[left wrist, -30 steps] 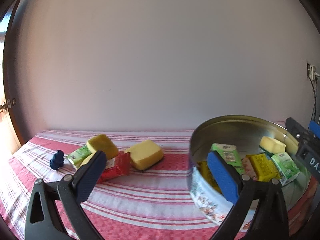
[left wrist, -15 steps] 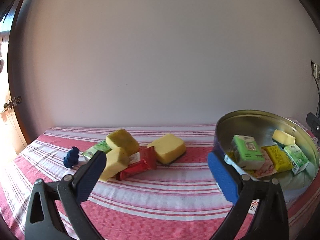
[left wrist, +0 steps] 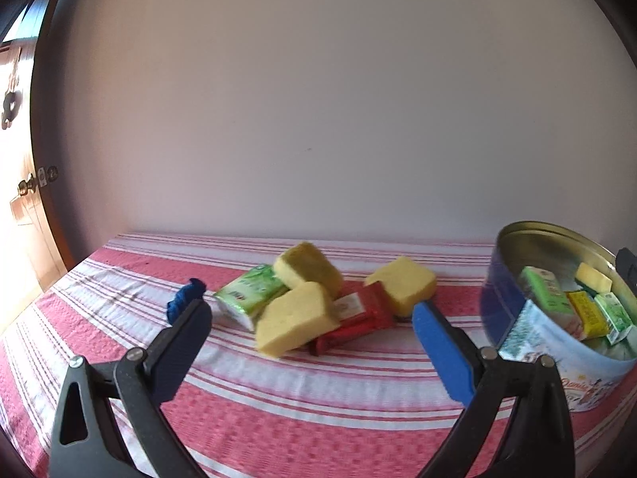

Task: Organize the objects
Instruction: 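Withdraw both grippers from the tin toward the remaining pile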

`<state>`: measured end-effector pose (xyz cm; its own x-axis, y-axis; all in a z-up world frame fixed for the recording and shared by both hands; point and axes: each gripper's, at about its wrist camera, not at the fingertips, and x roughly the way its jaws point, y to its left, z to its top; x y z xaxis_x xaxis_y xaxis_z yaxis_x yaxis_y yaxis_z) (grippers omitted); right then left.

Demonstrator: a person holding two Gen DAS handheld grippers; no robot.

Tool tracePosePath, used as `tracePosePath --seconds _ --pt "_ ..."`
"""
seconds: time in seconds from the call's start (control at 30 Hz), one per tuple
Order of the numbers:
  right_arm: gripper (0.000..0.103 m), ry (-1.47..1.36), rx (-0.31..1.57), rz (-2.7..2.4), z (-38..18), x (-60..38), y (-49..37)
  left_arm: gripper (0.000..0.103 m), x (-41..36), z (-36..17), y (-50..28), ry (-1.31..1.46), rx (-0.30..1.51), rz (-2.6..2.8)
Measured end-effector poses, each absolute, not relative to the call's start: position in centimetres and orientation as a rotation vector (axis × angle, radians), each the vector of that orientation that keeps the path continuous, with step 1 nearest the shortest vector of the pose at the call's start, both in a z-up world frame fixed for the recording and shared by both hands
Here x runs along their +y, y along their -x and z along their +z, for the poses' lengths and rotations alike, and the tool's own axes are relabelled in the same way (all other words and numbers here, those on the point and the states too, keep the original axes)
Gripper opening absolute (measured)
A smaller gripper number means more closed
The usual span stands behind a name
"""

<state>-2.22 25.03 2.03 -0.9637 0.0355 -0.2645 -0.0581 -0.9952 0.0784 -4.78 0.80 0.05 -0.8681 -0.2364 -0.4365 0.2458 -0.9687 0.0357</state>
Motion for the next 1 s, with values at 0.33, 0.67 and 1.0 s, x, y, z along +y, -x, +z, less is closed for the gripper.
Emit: tracePosePath --seconds 0.33,0.67,1.0 --pt "0.090 0.454 0.076 3.166 1.7 18.5 2.9 0.102 -4.2 -0.6 5.2 -0.724 0.071 -2.765" --pt "0.090 0.576 0.013 3.255 1.2 13.0 4.6 0.101 -10.4 -1.9 6.2 -0.861 0.132 -2.665" --pt "0.082 0.805 0.031 3.343 0.1 7.6 7.0 0.098 -14.7 -3.6 8.7 -1.024 0.248 -2.572"
